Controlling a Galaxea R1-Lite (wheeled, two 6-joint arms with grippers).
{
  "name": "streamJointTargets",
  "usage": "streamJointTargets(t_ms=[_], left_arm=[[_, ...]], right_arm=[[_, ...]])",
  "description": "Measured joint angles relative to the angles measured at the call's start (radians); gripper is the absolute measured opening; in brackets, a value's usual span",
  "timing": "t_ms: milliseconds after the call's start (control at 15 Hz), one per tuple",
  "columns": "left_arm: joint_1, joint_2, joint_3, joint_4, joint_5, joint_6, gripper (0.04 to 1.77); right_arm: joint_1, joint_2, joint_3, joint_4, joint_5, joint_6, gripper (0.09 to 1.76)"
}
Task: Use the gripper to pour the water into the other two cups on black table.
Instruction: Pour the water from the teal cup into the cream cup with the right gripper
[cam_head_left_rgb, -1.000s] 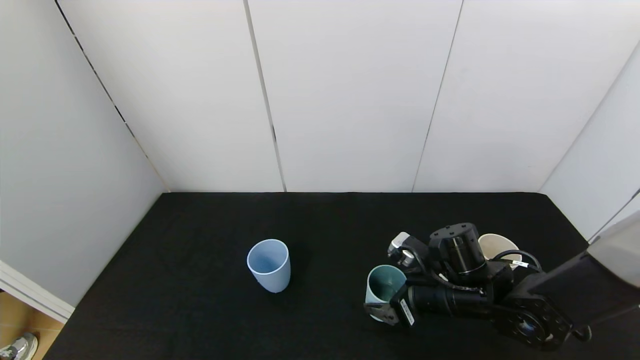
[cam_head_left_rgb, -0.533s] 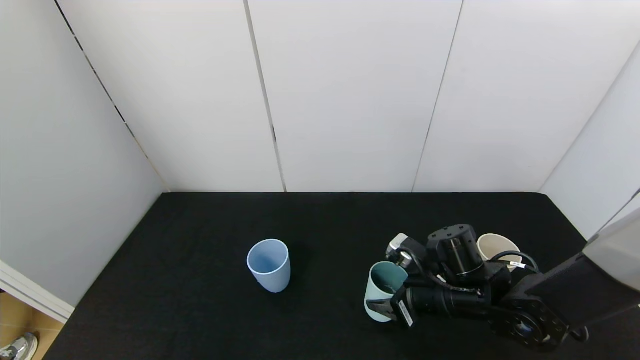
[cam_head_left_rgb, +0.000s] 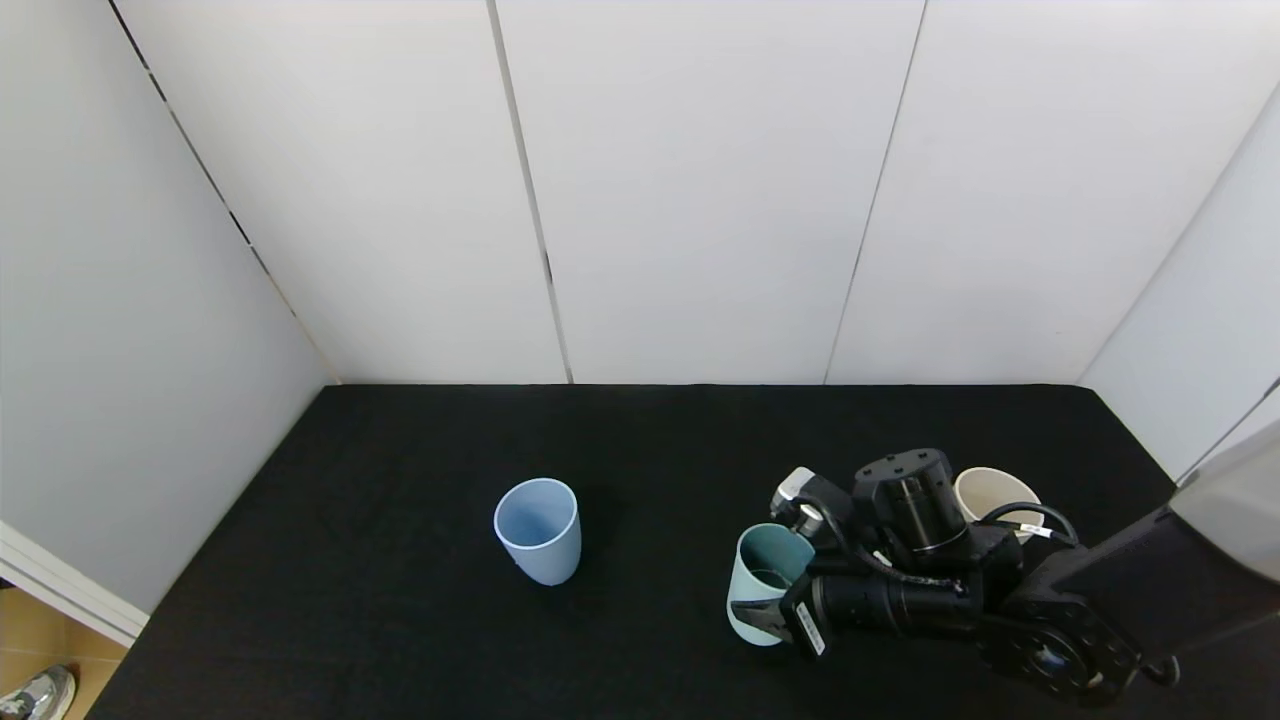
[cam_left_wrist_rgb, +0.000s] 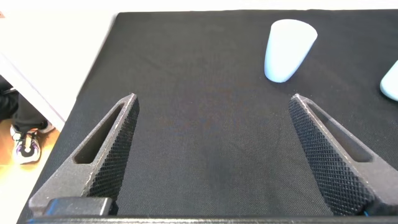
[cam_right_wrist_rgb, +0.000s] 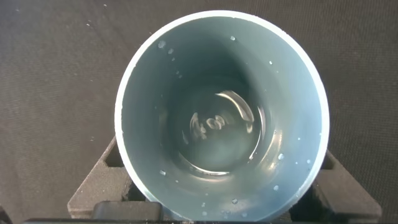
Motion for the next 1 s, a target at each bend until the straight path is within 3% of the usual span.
streamJointTargets(t_ms=[400, 533, 1000], left_arm=[[0.000, 0.000, 0.000, -0.001, 0.000, 0.000, 1.72], [0.000, 0.000, 0.000, -0.001, 0.000, 0.000, 1.72], [0.000, 0.000, 0.000, 0.000, 0.000, 0.000, 1.72]], right_arm=[[0.004, -0.106, -0.026, 0.019, -0.036, 0.050, 1.21], [-0.011, -0.173, -0.042, 0.078, -0.038, 0.060, 1.21], [-0.183, -0.420, -0.082, 0.311, -0.035, 0.053, 1.21]])
